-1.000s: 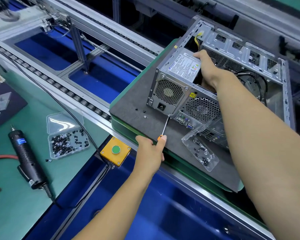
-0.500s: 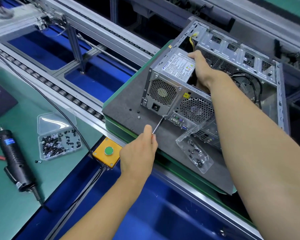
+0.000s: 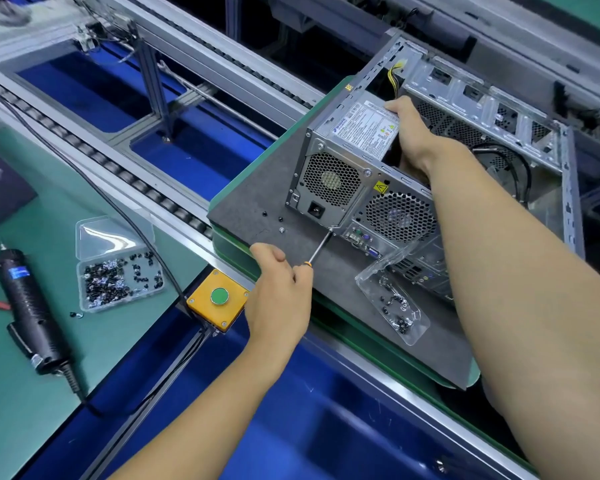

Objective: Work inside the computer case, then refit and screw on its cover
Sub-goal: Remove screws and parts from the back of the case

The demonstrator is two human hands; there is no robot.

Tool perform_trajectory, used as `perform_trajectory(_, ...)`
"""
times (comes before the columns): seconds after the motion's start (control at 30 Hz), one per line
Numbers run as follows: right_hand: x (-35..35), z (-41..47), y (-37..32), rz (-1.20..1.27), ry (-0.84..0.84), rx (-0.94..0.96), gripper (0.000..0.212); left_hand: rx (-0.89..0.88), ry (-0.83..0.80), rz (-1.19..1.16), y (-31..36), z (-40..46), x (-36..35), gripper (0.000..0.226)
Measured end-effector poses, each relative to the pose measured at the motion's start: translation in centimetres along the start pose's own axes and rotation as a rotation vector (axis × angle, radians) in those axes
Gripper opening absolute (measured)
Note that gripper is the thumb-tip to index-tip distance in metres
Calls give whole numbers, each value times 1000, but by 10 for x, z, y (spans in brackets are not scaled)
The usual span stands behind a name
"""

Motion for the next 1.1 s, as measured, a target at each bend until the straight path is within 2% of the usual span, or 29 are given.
perform_trajectory(0.1, 0, -2, 2, 0, -6, -16, 47, 383, 2, -585, -25, -14, -17, 21)
perform_trajectory(0.17, 0, -3, 2, -6, -3, -19, 48, 643, 16, -799, -35, -34, -30, 16)
perform_trajectory(0.2, 0, -4, 2, -14, 2, -22, 48, 731, 15, -888, -35, -43, -37, 20)
perform_trajectory(0.23, 0, -4, 2, -24, 8, -26, 48, 783, 4, -958, -33, -47, -44, 27)
perform_trajectory(0.3, 0, -5, 2, -33, 9, -32, 49, 776, -50, -943, -30, -47, -49, 35)
perform_trajectory(0.37, 1, -5, 2, -32, 21, -23, 48, 675, -68, -794, -28, -41, -45, 35)
perform_trajectory(0.43, 2, -7, 1, -35, 31, -19, 46, 500, -20, -610, -23, -32, -32, 35)
perform_trajectory(0.5, 2, -8, 2, -51, 32, -32, 46, 201, 23, -376, -6, -22, -15, 28)
perform_trajectory(0.57, 3, -9, 3, -56, 40, -33, 48, -101, 14, -23, 16, -17, -4, 25)
perform_trajectory(0.67, 3, -8, 4, -51, 44, -35, 51, -446, -29, 503, 41, -14, -1, 27)
perform_trajectory(0.73, 1, -8, 3, -61, 36, -34, 50, -563, -42, 665, 47, -15, -4, 28)
perform_trajectory(0.77, 1, -9, 2, -59, 38, -26, 49, -554, -34, 649, 47, -15, -2, 25)
perform_trajectory(0.87, 0, -11, -1, -61, 40, -11, 47, -273, 37, 282, 26, -10, 9, 22)
perform_trajectory(1.0, 2, -9, 2, -54, 48, -28, 49, 456, 105, -585, -27, -24, -17, 36)
perform_trajectory(1.07, 2, -8, 1, -39, 47, -19, 48, 721, 98, -794, -34, -40, -34, 44)
perform_trajectory(1.1, 2, -7, 1, -41, 44, -14, 48, 771, 65, -821, -34, -44, -39, 46)
Point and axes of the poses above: each hand's wrist, its own z-axis towards the middle knuckle, its own x-axis out of the back of the hand, y = z × x, the point moved 10 cm from there along z, towards the middle knuckle, and after that the axes turned 15 degrees about -x, right-handed, at the moved point
